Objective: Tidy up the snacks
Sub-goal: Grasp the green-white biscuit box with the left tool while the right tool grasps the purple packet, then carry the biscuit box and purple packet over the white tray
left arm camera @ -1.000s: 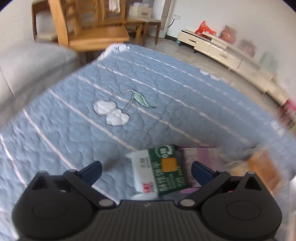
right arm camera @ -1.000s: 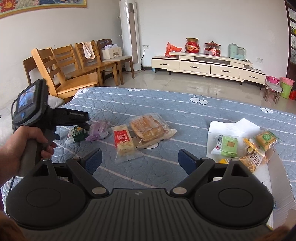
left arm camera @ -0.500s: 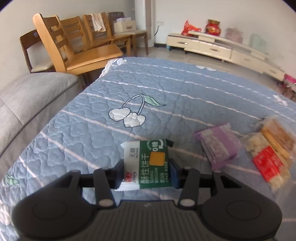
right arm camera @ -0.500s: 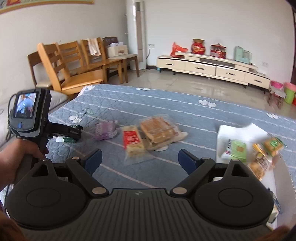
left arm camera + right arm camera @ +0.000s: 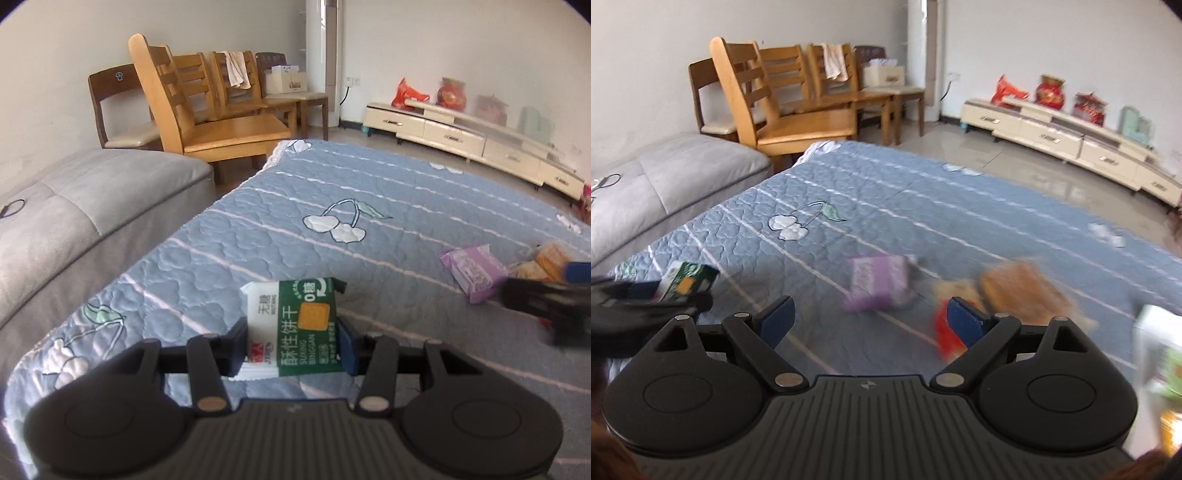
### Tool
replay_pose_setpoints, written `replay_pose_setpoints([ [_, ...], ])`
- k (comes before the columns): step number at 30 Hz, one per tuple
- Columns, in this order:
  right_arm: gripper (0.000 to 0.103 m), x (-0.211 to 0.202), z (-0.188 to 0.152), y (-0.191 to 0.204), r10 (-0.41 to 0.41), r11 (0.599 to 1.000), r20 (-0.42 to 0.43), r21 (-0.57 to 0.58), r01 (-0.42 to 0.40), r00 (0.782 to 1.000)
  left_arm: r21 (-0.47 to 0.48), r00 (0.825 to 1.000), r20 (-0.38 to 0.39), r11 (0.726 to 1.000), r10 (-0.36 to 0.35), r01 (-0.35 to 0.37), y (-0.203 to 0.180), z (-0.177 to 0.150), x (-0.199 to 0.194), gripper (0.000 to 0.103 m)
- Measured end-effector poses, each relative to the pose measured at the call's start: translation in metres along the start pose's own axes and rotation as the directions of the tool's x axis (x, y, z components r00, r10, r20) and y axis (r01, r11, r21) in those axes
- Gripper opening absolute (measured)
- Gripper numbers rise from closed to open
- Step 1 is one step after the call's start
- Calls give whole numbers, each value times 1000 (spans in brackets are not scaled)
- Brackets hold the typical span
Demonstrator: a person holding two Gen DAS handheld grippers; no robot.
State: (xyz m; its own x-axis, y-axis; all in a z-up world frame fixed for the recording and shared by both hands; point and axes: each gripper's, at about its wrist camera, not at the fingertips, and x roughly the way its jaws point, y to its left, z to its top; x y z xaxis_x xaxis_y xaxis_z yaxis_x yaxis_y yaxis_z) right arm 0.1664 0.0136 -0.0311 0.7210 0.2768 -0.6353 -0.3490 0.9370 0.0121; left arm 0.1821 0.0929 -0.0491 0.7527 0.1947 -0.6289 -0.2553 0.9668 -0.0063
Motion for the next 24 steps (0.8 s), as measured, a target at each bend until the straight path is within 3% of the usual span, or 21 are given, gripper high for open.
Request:
replay_pose_setpoints([
  [5,103,54,12,6,-40,998,-59,-41,38,997,-69,997,-25,995,-76,74,13,-2,11,48],
  [11,102,96,23,5,-70,996,-117,-64,63,991,-86,994,-16,991,-108,106,12,0,16,48],
  [12,85,101,24,3,-58,997,-135,-50,52,989,-86,994,-13,991,-108,106,13,0,16,48],
  [13,80,103,23,0,-34,999,-137,-25,31,990,-89,994,-10,990,-109,107,13,1,16,48],
  [14,60,101,21,-3,-20,1000,-126,4,21,992,-93,994,-8,990,-109,108,14,1,16,48],
  [19,58,75,6,5,-46,999,-92,-28,44,995,-84,995,-8,991,-104,103,11,0,16,48],
  [24,58,17,-19,11,-38,999,-51,18,39,998,-61,992,-2,990,-124,124,4,-5,7,48],
])
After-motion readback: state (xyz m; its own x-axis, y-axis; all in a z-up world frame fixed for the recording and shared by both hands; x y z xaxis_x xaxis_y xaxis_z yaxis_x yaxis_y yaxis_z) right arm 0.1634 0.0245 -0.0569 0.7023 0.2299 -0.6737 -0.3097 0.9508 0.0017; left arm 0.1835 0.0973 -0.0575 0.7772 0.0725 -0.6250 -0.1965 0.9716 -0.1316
